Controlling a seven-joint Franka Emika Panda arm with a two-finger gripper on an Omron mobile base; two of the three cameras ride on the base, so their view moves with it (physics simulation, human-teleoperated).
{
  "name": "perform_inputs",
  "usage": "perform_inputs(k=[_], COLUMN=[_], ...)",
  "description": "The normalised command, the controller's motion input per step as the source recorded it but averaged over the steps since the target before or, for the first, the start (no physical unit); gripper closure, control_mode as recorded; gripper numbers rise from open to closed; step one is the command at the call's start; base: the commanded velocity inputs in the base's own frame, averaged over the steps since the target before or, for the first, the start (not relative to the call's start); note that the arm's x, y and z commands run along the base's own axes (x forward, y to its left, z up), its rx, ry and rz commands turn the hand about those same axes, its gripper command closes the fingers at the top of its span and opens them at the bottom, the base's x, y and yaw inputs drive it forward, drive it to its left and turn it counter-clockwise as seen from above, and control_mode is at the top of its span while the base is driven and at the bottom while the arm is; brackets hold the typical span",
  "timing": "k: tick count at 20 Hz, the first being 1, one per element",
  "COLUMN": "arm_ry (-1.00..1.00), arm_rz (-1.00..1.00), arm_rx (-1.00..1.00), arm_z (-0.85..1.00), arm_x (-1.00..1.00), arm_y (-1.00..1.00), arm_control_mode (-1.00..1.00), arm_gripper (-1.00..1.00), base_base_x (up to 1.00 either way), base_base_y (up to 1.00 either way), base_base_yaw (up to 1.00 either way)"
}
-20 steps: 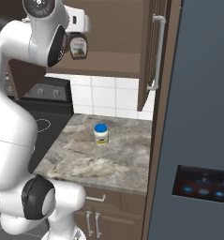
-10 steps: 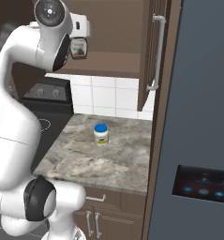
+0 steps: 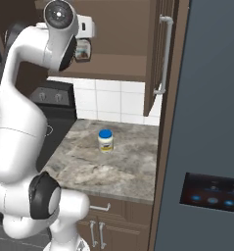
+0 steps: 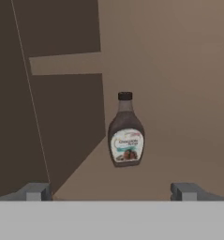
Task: Take 2 condiments from the cabinet and move them on the counter near the stove.Make sure the condiments are lined up with each other, next to each other.
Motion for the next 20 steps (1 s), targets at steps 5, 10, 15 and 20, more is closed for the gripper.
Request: perform_inputs(k=[5, 10, 15, 20], arm_ry=[0.0, 0.0, 0.0, 0.02], arm_rz=[0.0, 0.0, 0.0, 0.01], arm_rx=[0.0, 0.0, 0.0, 0.0], arm_z=[0.0, 0.0, -0.05, -0.09], arm_x=[0.42, 0.42, 0.39, 0.38], arm_y=[0.22, 0.1, 0.0, 0.03], arm_control_mode=[-1.0, -1.0, -1.0, -1.0], arm_gripper=[-1.0, -1.0, -1.0, -1.0], base_base_x=[0.0, 0.0, 0.0, 0.0], base_base_y=[0.0, 0.0, 0.0, 0.0], base_base_yaw=[0.0, 0.0, 0.0, 0.0])
